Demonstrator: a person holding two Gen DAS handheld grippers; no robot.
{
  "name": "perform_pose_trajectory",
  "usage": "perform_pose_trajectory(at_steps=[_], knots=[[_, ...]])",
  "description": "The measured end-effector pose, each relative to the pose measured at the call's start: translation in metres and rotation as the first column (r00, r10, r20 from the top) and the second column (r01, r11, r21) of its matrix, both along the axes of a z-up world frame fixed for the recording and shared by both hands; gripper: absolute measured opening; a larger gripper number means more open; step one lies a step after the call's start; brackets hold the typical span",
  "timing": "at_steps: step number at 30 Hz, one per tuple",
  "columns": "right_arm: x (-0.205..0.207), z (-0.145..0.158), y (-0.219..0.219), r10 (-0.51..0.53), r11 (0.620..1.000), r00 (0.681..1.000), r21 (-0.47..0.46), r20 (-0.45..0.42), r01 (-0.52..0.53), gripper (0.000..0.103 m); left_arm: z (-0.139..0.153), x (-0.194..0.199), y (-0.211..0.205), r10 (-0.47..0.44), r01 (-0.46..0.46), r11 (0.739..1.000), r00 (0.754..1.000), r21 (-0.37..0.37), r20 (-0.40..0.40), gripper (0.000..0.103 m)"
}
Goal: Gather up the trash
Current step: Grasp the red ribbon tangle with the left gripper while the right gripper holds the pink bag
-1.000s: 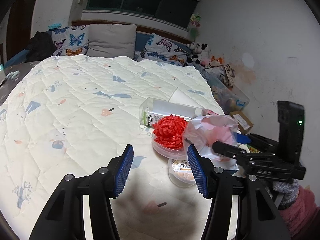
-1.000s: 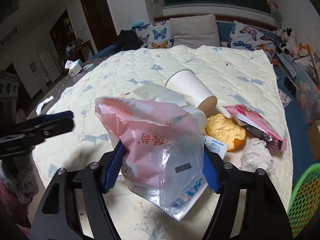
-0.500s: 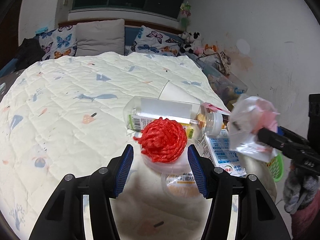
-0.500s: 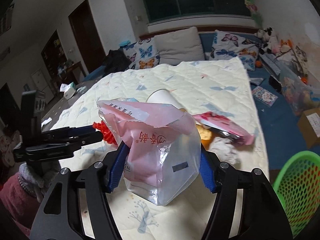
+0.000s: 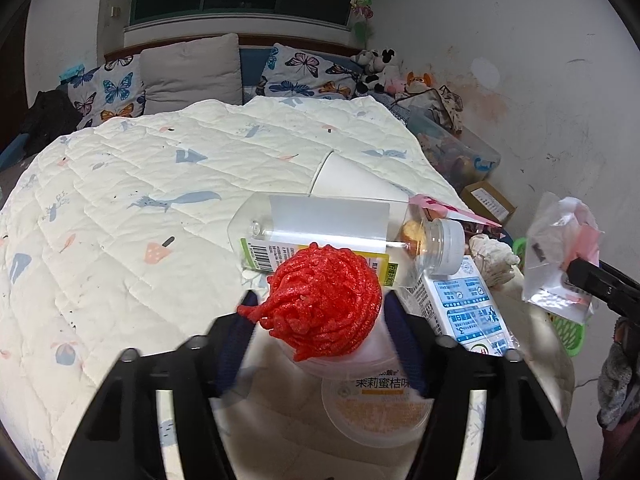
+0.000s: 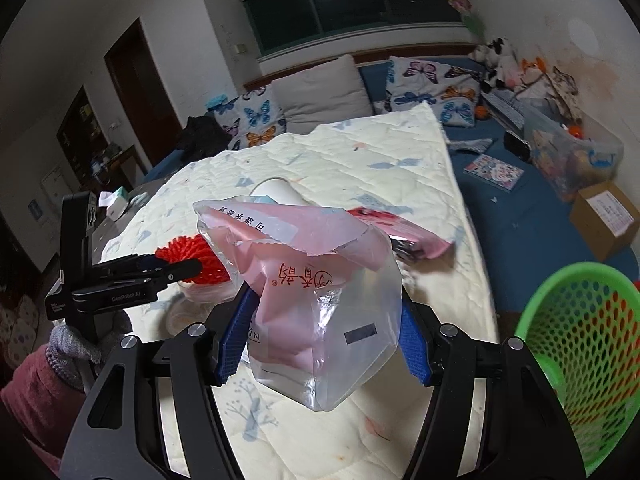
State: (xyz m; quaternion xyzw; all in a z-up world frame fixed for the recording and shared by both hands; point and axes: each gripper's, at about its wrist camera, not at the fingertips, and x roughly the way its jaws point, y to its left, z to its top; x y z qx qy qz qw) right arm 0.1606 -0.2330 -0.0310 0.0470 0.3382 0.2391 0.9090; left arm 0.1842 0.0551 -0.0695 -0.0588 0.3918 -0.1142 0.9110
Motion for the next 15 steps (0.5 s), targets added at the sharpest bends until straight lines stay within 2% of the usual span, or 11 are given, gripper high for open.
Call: perform_pose_trajectory(at_steps=[4,8,15], knots=[[-0.003,-0.003,-0.010,-0.030,0.999,0.999,0.009,-0.013,0.030,0.065,0.001,-0.003,-0.002,0.003,-0.003,1.000,1.000,0.005,0.013,0.045],[-0.006,-0.005,-0.018,-0.050,0.999,0.999,0.013,-0.020,0.050,0.065,0.007,-0.010,-0.001,0.012,-0.012,1.000,0.999,0.001,0.033,0.040],[-0.011,-0.002,-0.032,-0.089,0.996,0.996,0.022,-0.008,0.089,0.065,0.025,-0.033,0.001,0.017,-0.015,1.000,0.997,-0.023,0.078,0.039]])
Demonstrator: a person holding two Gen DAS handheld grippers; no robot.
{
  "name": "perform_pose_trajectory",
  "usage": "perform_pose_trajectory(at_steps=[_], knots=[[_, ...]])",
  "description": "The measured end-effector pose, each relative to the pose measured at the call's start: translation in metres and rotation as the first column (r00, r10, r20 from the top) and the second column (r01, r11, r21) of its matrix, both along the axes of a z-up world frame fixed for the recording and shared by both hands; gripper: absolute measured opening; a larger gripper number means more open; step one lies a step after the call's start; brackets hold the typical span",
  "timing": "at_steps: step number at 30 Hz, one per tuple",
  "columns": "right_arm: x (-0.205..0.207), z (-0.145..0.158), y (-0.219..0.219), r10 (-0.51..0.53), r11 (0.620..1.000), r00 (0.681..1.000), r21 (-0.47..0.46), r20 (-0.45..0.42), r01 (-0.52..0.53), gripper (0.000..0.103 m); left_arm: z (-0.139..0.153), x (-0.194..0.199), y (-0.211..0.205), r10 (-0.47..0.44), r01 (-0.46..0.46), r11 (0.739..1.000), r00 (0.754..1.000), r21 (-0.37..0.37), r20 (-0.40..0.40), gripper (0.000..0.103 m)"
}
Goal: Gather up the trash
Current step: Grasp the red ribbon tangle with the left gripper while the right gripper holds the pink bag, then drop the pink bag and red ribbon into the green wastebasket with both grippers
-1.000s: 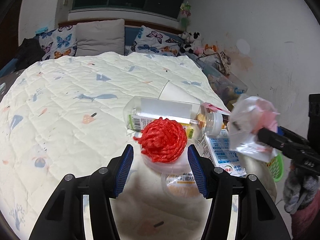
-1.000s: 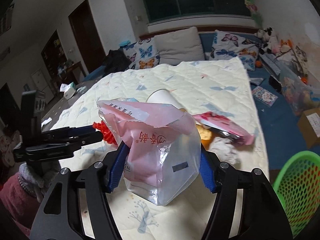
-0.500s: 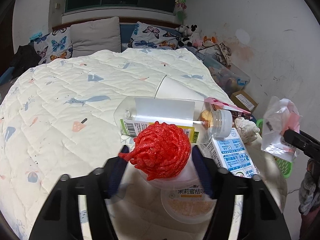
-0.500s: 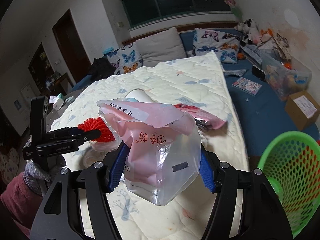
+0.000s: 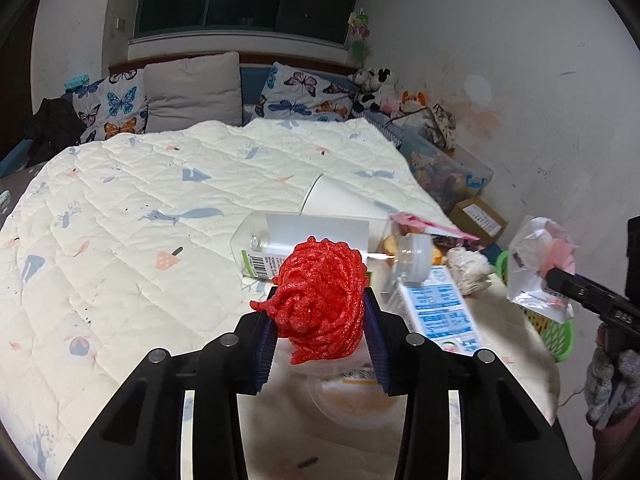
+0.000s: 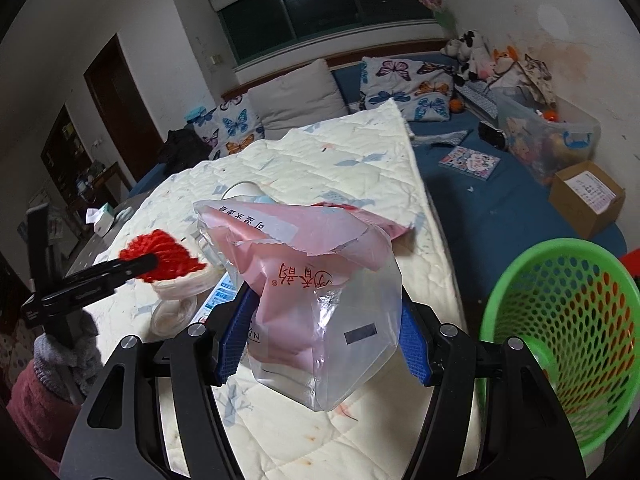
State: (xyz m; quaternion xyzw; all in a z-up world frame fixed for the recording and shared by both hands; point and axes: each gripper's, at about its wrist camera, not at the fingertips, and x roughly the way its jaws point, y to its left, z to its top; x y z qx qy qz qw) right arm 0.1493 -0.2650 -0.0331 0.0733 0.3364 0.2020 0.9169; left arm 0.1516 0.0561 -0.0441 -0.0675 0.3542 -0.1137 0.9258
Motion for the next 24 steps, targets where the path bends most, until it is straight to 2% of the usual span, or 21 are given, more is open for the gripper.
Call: perform_pose_trajectory(at_steps=[10,24], knots=[[-0.006,0.000,-0.038,-0.085,0.996,0.996,0.004,0.007,0.085,0.066,0.040,-0.025,-0.011,-0.026,0.029,0.999,0.996,-0.038,0.087,0.039],[-0.014,-0.012,-0.114,-0.228,0.974,0.974,0.007,-0.018,0.228,0.072,0.061,-0.006,-0.101,-0.196,0.202,0.978,0.974,-0.045,0.113,0.039]])
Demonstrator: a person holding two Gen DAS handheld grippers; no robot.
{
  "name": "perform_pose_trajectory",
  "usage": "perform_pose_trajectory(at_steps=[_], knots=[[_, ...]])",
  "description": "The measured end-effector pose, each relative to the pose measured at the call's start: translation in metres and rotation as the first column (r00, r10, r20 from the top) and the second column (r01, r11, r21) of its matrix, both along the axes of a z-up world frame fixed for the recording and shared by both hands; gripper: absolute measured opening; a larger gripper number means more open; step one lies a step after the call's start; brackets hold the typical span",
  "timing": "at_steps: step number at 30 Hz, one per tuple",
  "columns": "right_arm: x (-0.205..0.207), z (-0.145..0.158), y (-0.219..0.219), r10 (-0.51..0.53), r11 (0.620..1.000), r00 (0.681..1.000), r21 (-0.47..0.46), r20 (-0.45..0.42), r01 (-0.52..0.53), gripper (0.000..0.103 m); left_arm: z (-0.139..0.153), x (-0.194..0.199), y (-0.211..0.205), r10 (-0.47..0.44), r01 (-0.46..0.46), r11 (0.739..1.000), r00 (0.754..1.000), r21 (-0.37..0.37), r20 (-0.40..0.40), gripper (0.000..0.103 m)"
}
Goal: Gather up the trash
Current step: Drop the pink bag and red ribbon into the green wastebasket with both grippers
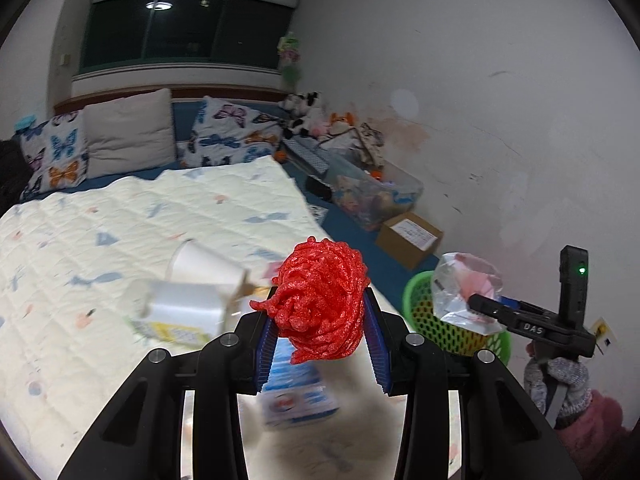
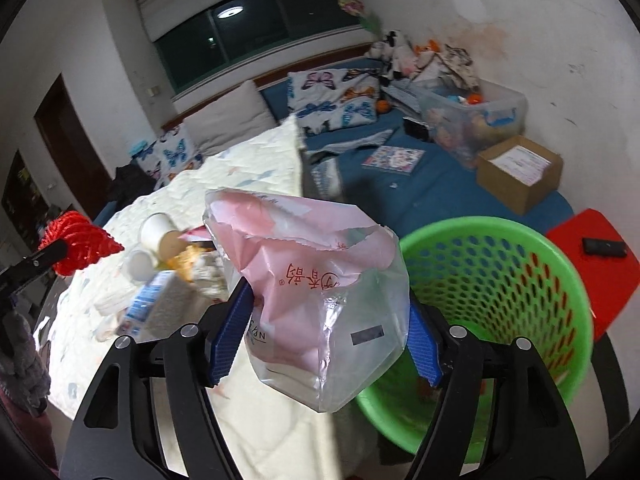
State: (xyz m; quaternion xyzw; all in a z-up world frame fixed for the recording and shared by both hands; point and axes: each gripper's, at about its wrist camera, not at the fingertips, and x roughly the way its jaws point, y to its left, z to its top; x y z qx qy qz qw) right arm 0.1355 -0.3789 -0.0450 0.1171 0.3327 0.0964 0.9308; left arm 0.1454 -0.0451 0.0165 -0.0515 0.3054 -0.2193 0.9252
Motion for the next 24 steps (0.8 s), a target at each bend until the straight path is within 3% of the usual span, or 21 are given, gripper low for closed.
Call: perform_pose_trajectory(at_steps=[14,24], knots=[[-0.006,-0.023,-0.067,-0.130,0.991,0.990,0.007,-0.047,0.131,0.084,-0.003,0.024,-0.096,-0.157,0.158,0.987,0.987,0.032,-0.026,0.039],[-0.020,-0.021,-0.093,-0.169,0.986,0.985,0.002,-0.037,0.169,0.084,-0.016,0.032,-0.153,-0.252,0.256,0.965,0.965,0.053,-0.070,0.039]])
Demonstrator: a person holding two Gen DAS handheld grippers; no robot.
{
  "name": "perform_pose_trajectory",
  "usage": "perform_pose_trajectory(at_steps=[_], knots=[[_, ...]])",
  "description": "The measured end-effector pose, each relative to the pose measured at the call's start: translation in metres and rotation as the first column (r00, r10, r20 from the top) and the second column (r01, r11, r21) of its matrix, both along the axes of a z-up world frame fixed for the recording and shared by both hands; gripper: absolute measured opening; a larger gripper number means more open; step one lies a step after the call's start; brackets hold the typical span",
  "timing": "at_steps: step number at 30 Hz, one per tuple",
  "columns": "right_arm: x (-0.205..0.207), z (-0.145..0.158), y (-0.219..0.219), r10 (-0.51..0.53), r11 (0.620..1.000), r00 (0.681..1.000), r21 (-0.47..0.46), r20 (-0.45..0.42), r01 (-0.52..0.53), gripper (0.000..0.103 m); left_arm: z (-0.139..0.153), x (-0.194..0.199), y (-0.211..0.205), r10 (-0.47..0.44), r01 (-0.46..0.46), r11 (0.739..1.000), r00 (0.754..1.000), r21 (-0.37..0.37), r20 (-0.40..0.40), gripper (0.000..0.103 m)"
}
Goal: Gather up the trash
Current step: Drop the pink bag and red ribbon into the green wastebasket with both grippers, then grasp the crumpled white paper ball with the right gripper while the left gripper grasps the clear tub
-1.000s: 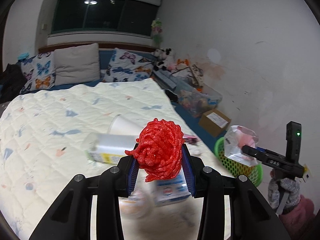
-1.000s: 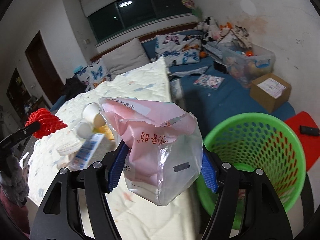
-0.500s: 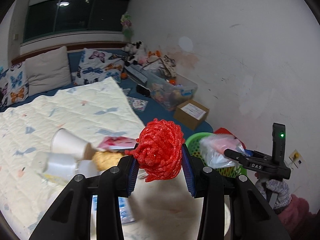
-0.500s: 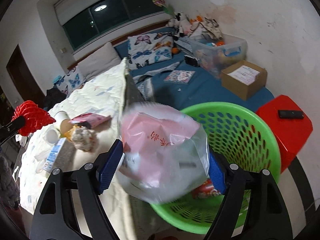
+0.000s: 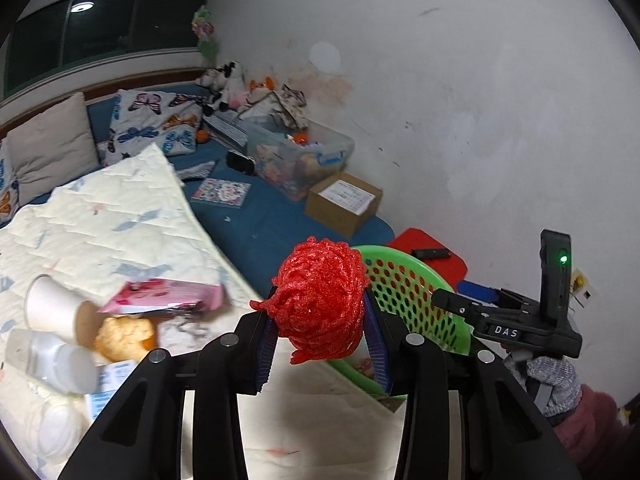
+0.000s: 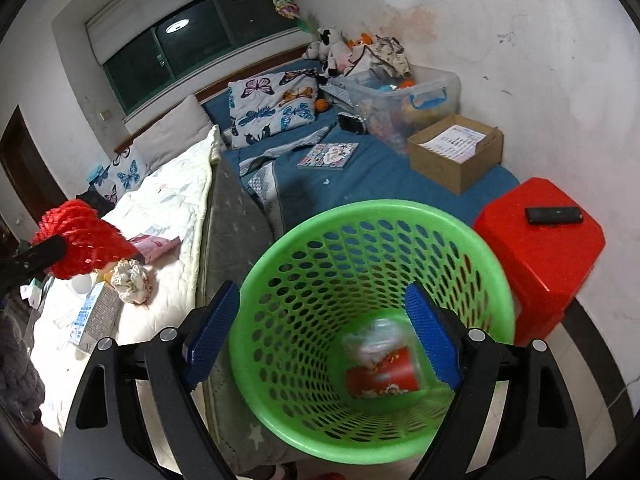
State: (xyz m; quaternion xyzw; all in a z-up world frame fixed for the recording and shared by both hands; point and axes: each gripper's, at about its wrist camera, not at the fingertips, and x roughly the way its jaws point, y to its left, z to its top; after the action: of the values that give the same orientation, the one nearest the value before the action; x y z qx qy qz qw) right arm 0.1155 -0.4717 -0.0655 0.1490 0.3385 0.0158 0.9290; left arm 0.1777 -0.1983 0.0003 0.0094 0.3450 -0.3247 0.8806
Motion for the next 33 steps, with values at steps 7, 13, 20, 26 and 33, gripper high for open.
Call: perform_pose_trajectory(at_steps=[7,13,20,26,33], knots=[[-0.012,0.001,-0.012,-0.017,1.000,1.000,-0.003,0.008,0.017,0.084,-0.019,0.007,-0.037,-0.058,0.059,0.998,0.997,0.019,-0.045,0.039],[-0.020,-0.001,-0.018,-0.033,0.999,0.999,0.000,0.002,0.033,0.084,-0.036,0.011,-0.061,-0.104,0.106,0.994,0.991,0.027,-0.085,0.042],[-0.026,0.000,-0.025,-0.053,0.999,0.999,0.006,0.009,0.053,0.084,-0.053,0.011,-0.081,-0.144,0.147,0.989,0.984,0.020,-0.109,0.052],[-0.028,0.001,-0.027,-0.060,0.998,0.998,0.009,0.007,0.060,0.084,-0.054,0.013,-0.078,-0.151,0.151,0.988,0.982,-0.004,-0.116,0.062],[-0.028,0.004,-0.021,-0.044,0.999,0.999,0.004,0.016,0.044,0.084,-0.049,0.008,-0.060,-0.118,0.118,0.993,0.987,-0.009,-0.106,0.062]])
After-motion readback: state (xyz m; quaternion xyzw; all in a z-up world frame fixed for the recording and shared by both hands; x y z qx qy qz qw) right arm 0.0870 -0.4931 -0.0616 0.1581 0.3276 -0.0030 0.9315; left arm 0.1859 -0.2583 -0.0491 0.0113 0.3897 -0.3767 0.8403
